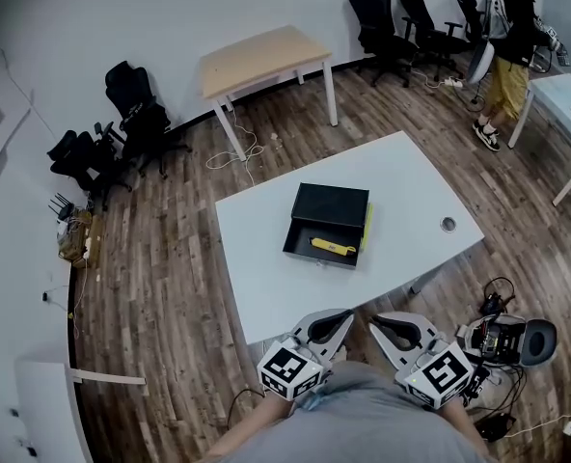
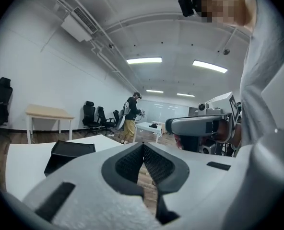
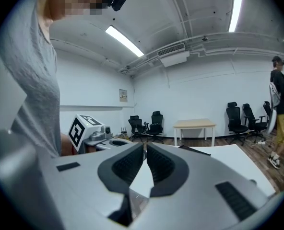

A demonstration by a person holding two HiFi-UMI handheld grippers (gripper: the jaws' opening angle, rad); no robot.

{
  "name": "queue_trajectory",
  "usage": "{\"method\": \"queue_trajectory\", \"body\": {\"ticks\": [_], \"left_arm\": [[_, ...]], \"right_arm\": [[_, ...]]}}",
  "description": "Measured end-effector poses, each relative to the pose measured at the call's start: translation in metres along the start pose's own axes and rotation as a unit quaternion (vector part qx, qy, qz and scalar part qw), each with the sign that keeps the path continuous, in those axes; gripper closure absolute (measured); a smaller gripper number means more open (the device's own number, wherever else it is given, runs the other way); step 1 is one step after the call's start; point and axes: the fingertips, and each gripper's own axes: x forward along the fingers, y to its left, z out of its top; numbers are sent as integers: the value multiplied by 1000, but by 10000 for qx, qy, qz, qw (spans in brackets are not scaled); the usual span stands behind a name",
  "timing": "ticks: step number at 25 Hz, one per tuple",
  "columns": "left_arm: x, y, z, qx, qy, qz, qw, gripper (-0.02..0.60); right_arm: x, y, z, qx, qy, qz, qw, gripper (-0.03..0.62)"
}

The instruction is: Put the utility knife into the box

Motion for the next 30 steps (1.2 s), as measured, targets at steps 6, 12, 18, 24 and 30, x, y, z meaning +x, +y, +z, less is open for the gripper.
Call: {"method": "queue_trajectory", "body": {"ticks": [6,12,18,24,30], "left_arm": [[-6,-25,4,263,-200,-73,9994,565],[-13,-35,7,249,-317,-17,9992,565],[-17,-40,9,284,-316,0,9991,565],[-17,-38,9,338,-184,2,9993,565],[-13,-41,13,389,-169,-71,9991,565]], "right_arm": [[-12,9,-9,-17,-16,58,10000,562],[-22,13,-15,-60,112,24,9999,563],[-24,13,-10,-73,32,46,10000,563],[-21,15,-10,-75,30,103,9999,563],[-22,12,-11,-208,184,56,9996,565]]}}
